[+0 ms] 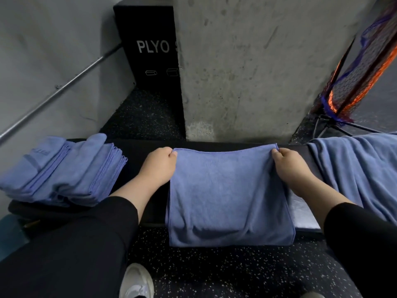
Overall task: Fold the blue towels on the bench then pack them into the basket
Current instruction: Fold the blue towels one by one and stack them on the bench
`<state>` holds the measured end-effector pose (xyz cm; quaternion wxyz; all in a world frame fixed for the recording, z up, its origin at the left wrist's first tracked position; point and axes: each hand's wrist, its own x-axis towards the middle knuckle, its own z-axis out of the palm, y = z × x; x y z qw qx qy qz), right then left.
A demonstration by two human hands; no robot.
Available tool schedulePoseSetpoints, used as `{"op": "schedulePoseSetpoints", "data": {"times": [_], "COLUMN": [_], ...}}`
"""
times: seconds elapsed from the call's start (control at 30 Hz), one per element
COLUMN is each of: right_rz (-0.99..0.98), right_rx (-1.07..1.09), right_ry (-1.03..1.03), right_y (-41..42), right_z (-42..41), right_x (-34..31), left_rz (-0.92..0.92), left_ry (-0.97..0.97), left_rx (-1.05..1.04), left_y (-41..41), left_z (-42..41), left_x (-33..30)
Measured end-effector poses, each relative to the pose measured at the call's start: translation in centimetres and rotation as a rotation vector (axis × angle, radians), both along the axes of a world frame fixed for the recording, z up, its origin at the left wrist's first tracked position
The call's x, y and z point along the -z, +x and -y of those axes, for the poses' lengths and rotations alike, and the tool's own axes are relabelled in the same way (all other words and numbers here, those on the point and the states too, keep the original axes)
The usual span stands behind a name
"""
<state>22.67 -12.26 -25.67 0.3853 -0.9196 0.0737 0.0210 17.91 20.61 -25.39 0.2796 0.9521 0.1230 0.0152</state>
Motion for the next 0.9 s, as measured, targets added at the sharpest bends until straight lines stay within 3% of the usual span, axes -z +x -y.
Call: {"op": "schedulePoseSetpoints", "data": {"times": [0.27, 0.47, 0.9], "right_rz": [0.066, 0.117, -0.060], "right_rx": [-0.031, -0.191, -0.292], "right_ry": [-0.208, -0.415, -0.472], "right_y": [2.3, 1.9, 1.4], "right_z": [-0.5, -1.2, -0.4], "right_x": [1.0, 1.8, -0.3], "left_rz": [0.043, 0.071, -0.086], "left_ry": [0.123, 0.335, 0.353], "left_rx": [-0.075, 0.126, 0.240], "left_y": [1.8, 1.5, 1.3], "left_z": [-0.8, -1.2, 0.4], "left_x": [1.7, 3.1, 1.2]}}
